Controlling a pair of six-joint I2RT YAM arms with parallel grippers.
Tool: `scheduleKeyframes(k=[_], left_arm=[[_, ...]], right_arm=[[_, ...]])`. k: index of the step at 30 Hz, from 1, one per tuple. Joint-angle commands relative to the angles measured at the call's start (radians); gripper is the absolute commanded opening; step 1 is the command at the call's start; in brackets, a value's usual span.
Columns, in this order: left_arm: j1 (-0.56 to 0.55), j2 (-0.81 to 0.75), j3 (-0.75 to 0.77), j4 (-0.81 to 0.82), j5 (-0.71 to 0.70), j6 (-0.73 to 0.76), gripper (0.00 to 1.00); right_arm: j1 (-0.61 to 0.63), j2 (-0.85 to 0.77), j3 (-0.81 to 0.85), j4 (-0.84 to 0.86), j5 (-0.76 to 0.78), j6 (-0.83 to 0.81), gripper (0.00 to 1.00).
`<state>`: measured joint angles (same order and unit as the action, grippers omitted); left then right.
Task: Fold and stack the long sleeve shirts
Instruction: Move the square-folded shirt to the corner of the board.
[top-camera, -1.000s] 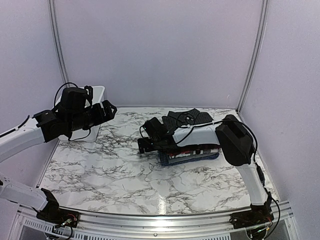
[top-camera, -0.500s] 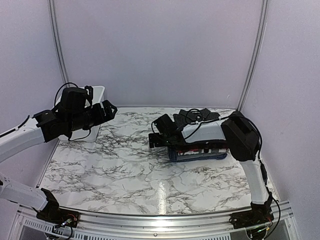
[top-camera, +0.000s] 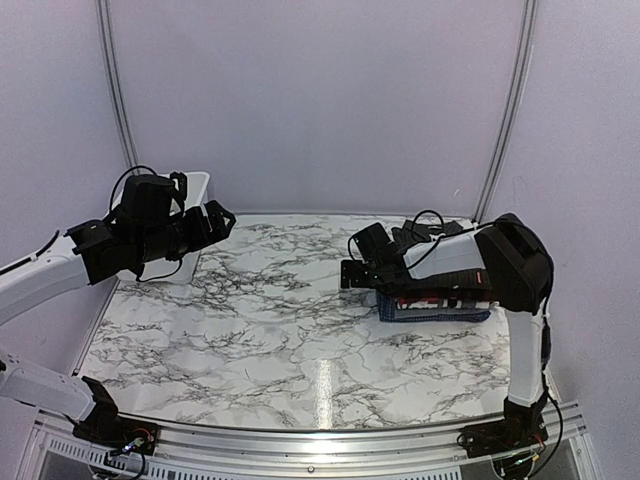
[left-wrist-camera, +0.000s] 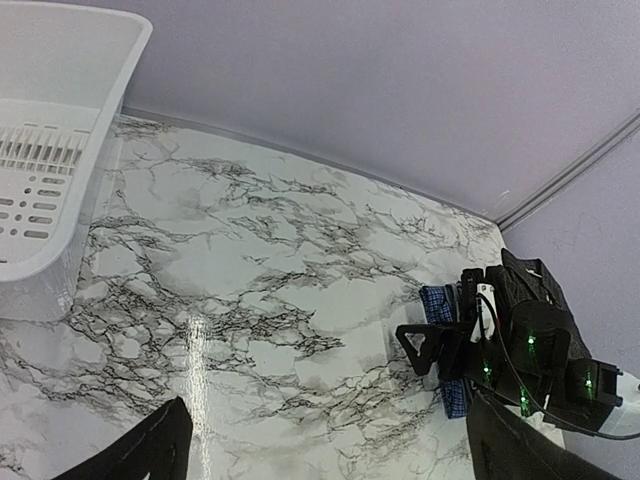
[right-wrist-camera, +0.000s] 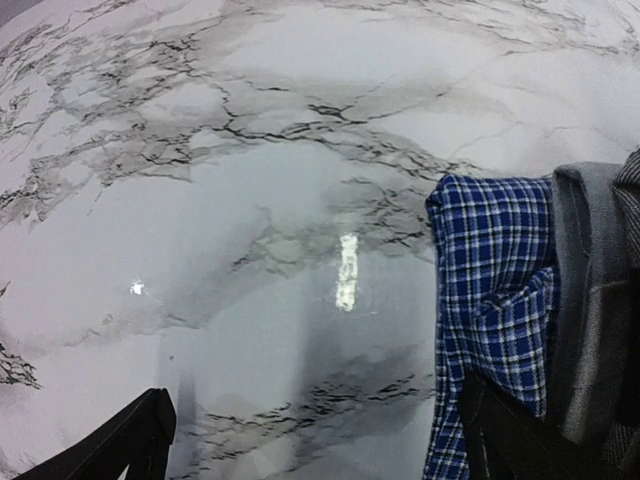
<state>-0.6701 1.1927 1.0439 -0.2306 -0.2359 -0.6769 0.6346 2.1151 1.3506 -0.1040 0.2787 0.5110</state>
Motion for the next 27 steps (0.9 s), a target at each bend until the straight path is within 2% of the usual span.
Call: scheduleKeyframes(k=[1, 14, 27], left_arm=[[0.004, 0.010, 0.019, -0.012, 0.017, -0.017, 0.99], [0.004, 0.045, 0.026, -0.008, 0.037, -0.036, 0.99], [0.004, 0.079, 0.042, -0.001, 0.056, -0.044, 0.99]], right_arm=[[-0.047, -0.031, -0.071, -0.056, -0.008, -0.003, 0.99], [-0.136, -0.157, -0.242, -0.005, -0.017, -0.034, 0.99], [-0.164, -0.190, -0.255, -0.011, -0.045, -0.047, 0.98]])
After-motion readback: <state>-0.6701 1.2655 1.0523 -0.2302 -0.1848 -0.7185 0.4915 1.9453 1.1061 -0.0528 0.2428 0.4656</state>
